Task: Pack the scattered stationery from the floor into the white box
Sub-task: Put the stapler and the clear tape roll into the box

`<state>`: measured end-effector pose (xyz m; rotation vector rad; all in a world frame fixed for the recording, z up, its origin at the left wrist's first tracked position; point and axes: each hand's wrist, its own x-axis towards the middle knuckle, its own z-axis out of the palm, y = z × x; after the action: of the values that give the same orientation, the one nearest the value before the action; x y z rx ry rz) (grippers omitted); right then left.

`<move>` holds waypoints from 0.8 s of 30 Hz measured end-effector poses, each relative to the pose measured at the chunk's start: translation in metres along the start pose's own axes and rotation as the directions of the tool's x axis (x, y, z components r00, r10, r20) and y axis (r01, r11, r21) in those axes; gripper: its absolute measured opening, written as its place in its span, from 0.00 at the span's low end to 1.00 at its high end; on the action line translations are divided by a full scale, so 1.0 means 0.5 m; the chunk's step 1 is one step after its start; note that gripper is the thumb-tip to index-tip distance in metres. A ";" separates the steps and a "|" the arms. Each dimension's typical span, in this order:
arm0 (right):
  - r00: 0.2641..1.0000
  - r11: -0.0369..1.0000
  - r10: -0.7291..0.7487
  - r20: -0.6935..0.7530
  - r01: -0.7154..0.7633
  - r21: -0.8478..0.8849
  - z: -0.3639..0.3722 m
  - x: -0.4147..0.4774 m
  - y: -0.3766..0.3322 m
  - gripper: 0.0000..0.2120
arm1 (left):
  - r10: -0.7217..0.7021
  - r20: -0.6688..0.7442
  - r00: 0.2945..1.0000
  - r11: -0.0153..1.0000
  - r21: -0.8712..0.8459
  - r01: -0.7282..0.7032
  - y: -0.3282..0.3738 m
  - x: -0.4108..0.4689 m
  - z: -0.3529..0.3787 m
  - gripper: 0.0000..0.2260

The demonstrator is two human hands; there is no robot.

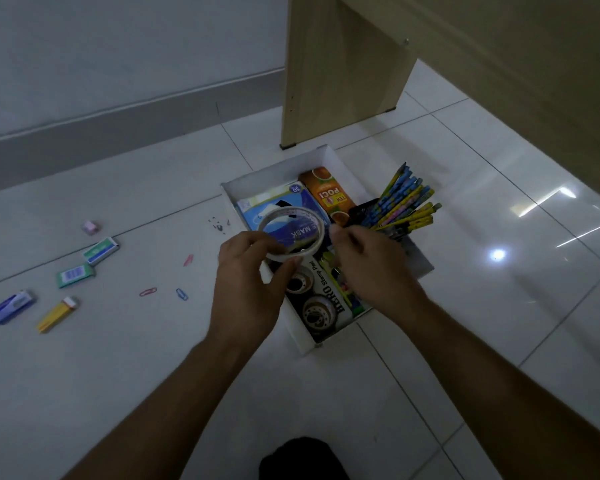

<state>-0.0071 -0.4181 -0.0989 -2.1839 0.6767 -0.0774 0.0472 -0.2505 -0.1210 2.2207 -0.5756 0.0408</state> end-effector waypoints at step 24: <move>0.999 0.992 0.004 0.046 0.002 -0.130 0.144 0.185 -0.069 0.29 | -0.358 0.216 0.909 0.893 -0.204 0.400 -0.083 0.042 -0.021 0.22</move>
<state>0.1072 -0.3953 -0.1364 -2.3027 0.6733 0.0177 0.0849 -0.2279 -0.1392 2.0660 -0.2107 -0.4106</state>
